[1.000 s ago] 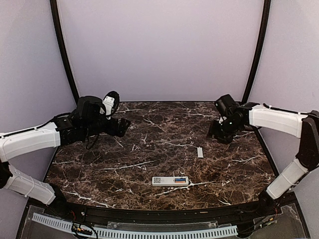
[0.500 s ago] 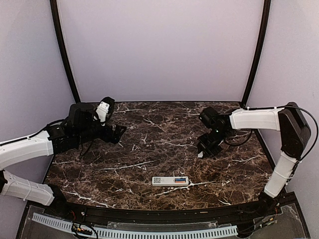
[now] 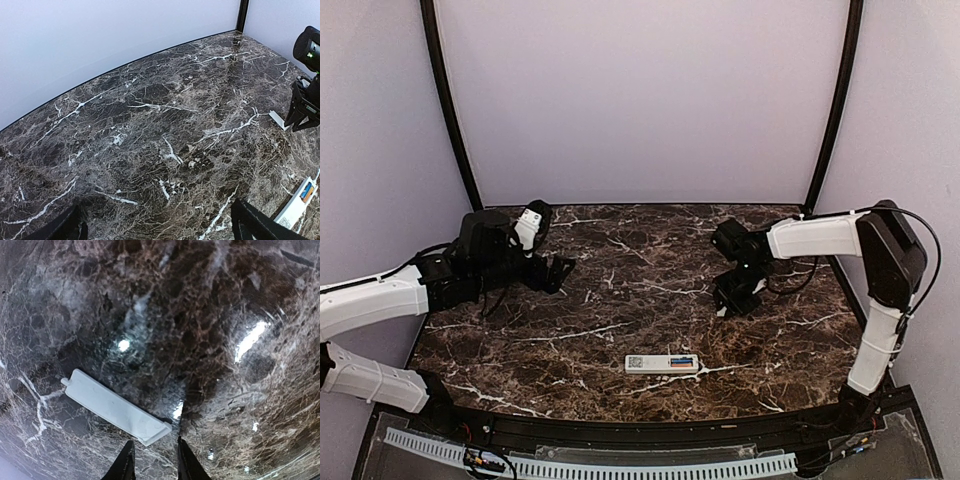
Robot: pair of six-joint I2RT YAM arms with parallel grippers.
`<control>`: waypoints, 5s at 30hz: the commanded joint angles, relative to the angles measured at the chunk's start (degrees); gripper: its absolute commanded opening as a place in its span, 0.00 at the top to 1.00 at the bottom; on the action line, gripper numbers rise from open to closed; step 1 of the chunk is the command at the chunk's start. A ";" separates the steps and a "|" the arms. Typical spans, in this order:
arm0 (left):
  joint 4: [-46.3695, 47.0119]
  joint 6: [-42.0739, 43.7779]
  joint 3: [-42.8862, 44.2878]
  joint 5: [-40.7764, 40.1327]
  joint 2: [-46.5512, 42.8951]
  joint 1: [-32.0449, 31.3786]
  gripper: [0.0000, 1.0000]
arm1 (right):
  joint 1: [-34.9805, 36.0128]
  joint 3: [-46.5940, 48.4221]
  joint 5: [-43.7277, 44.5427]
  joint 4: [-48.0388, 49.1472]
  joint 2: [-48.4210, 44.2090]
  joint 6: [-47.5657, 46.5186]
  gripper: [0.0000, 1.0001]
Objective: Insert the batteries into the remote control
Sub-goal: Adjust the battery cover at the center of the board, then move the right arm with the battery cover to the center of the board.
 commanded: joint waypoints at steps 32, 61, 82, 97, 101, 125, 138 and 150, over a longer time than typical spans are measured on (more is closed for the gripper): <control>-0.85 0.84 -0.71 1.26 -0.63 0.00 0.01 | -2.59 -2.38 0.19 2.89 1.94 -27.63 1.00; -0.37 0.71 -0.91 2.93 0.54 -0.62 0.01 | 2.88 -5.92 -4.21 2.94 -0.35 -45.81 1.00; -0.43 1.12 -0.03 3.31 1.35 -0.67 0.01 | 2.88 -4.86 -5.83 4.98 3.52 -45.55 1.00; 1.83 2.04 0.33 8.58 4.46 -0.71 0.07 | 3.47 -8.14 -9.09 13.55 -2.72 -50.87 1.00; 2.76 2.26 1.66 12.18 6.82 -0.84 0.08 | 3.49 -8.53 -9.74 15.13 -1.78 -52.13 1.00; 7.90 5.24 7.87 26.85 18.94 -3.38 0.14 | 4.28 -12.02 -10.14 19.62 -6.60 -54.83 1.00; 9.94 10.62 8.49 26.60 25.37 -4.84 0.16 | 5.08 -6.37 -5.98 10.25 -3.87 -51.19 0.78; 15.28 12.14 8.33 25.38 31.38 -5.53 0.32 | 6.28 -2.48 -6.51 8.55 1.64 -50.99 0.82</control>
